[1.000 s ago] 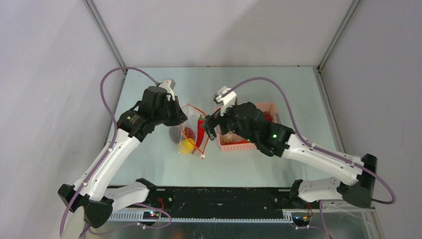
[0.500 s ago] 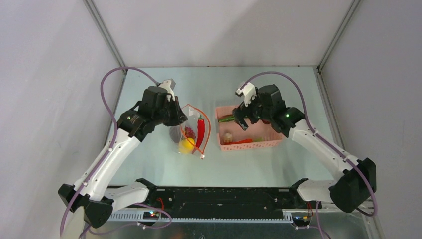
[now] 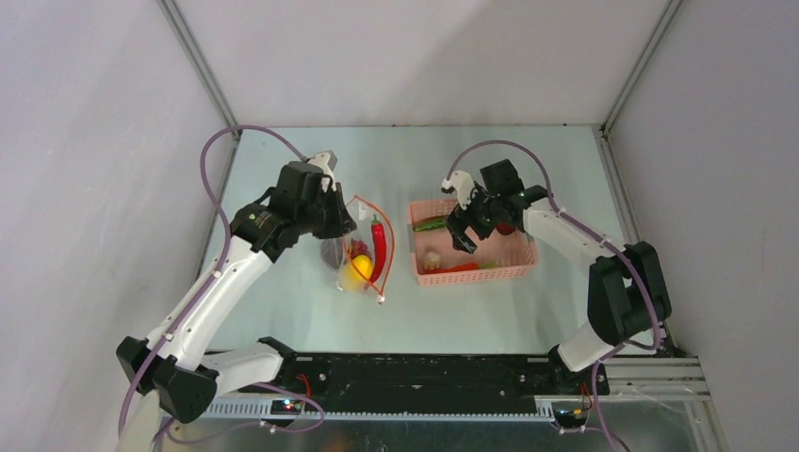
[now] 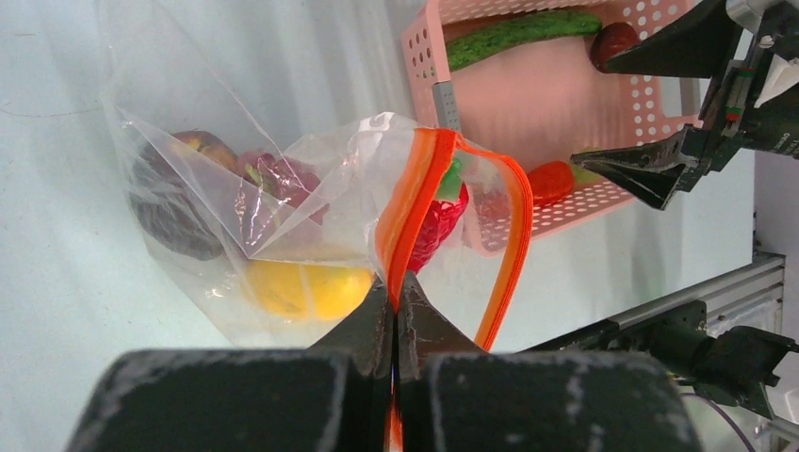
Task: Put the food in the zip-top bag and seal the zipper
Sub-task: Pick up the fake vegetable from the bin.
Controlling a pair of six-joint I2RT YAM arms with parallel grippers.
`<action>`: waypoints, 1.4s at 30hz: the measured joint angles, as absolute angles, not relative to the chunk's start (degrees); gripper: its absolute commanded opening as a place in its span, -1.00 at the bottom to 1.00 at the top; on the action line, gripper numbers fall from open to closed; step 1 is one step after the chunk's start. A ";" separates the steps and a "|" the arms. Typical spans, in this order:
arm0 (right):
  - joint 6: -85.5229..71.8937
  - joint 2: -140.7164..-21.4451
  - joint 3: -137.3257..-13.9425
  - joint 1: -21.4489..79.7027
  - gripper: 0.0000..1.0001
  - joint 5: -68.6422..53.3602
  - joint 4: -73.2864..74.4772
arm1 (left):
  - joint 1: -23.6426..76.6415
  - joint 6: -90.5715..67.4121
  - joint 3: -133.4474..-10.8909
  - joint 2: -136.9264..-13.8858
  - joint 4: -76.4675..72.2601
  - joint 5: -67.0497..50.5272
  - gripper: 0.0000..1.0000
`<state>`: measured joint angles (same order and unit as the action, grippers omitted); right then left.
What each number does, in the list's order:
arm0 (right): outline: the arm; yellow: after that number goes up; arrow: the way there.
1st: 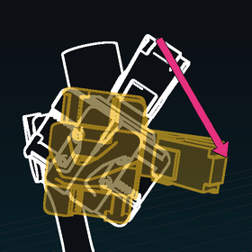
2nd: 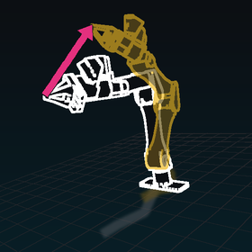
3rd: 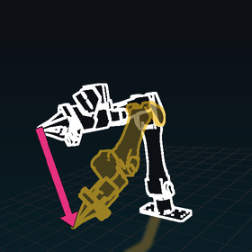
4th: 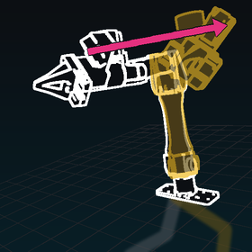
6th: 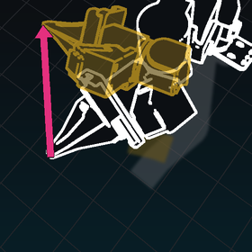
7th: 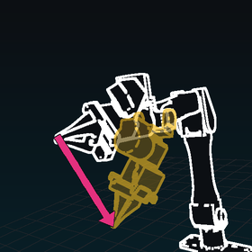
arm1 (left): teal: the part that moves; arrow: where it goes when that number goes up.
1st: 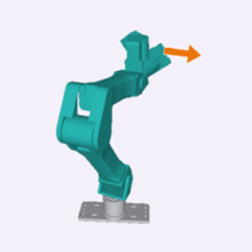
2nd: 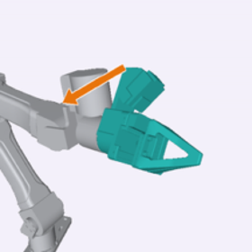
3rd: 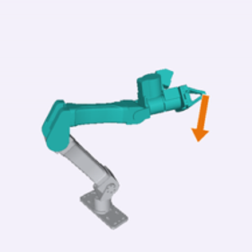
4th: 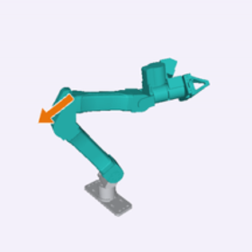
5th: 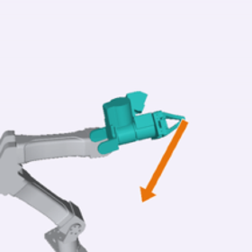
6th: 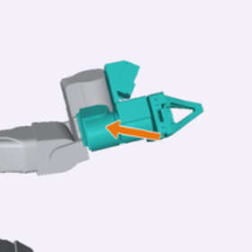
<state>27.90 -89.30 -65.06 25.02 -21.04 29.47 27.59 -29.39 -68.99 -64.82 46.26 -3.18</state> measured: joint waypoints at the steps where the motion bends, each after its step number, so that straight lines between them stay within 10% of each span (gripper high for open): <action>1: 28.29 -90.00 -65.39 25.02 0.91 -21.45 29.71 | 27.59 -29.34 -68.99 -64.99 46.37 -3.16 -1.00; 42: 35.64 -107.22 -71.13 29.02 0.83 -7.40 33.65 | 27.59 -27.99 -68.99 -65.19 46.83 -2.57 -1.00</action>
